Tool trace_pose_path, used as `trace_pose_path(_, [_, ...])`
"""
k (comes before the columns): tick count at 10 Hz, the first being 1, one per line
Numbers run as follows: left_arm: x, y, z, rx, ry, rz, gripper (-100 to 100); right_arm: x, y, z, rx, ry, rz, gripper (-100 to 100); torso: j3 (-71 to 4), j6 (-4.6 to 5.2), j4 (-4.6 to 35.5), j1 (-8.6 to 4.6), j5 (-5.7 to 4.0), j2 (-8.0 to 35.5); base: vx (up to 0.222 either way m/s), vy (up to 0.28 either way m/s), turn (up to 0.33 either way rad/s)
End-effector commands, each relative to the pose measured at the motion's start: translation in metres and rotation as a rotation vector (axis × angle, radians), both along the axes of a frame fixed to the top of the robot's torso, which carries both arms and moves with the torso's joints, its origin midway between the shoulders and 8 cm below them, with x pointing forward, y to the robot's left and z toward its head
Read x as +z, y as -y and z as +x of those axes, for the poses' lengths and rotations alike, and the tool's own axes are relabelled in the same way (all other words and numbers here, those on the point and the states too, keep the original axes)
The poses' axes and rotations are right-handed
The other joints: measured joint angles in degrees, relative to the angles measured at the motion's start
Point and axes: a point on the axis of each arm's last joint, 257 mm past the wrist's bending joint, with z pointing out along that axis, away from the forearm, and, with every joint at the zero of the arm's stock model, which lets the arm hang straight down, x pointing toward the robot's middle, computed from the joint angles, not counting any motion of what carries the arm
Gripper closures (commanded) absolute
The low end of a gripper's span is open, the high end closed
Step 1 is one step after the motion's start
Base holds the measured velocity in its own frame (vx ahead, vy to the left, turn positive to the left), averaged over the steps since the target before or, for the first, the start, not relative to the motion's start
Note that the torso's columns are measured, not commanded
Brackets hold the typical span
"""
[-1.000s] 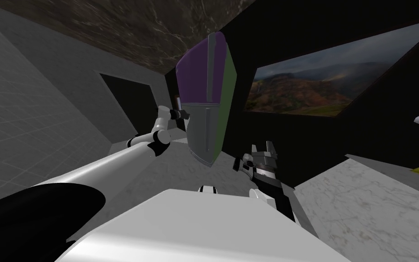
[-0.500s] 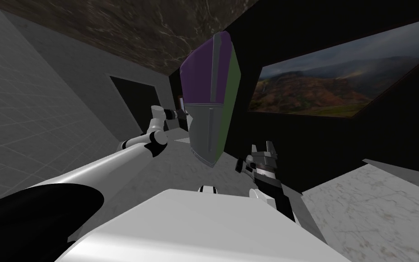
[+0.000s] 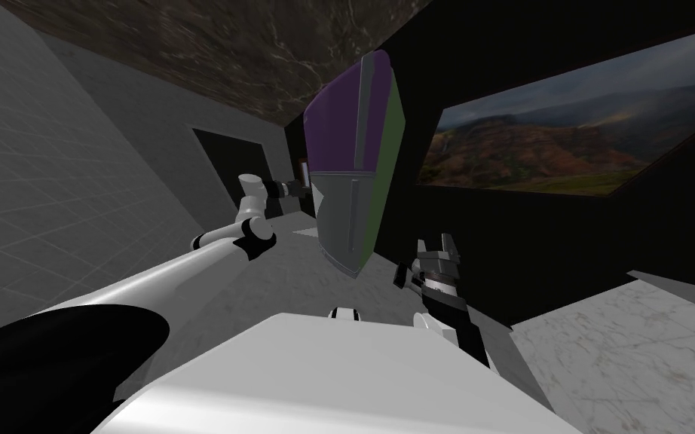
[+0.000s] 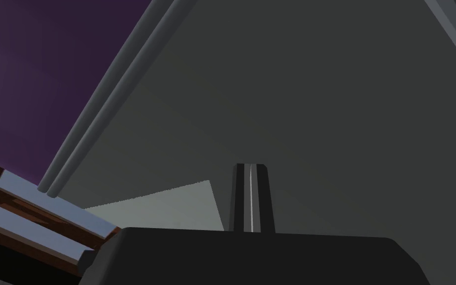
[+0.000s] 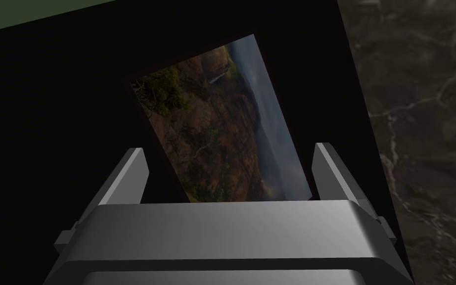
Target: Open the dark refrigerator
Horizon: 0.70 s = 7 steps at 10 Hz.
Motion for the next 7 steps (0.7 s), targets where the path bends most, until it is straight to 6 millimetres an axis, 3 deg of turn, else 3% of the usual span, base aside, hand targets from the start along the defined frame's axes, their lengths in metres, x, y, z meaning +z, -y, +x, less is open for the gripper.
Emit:
trace_pose_path(1, [0.002, 0.001, -0.006, -0.029, 0.011, 0.002, 100, 0.0, 0.0, 0.0, 0.0, 0.0, 0.0, 0, 0.0, 0.06, 0.0, -0.03, 0.0, 0.0, 0.006, 0.017, 0.006])
trace_pose_path(2, [0.01, -0.002, -0.004, -0.013, 0.005, -0.005, -100, 0.0, 0.0, 0.0, 0.0, 0.0, 0.0, 0, 0.0, 0.08, 0.0, -0.16, -0.04, 0.0, -0.001, -0.176, -0.023])
trace_pose_path(4, [0.016, -0.005, -0.001, 0.006, -0.001, -0.014, -100, 0.0, 0.0, 0.0, 0.0, 0.0, 0.001, 0, 0.0, 0.11, 0.0, -0.92, -0.31, 0.0, 0.023, -0.281, -0.004])
trace_pose_path(7, [0.03, -0.011, 0.004, 0.048, -0.012, -0.035, -100, 0.0, 0.0, 0.0, 0.0, 0.0, 0.001, 0, -0.1, 0.04, 0.0, 0.02, 0.03, -0.1, 0.053, -0.264, -0.016])
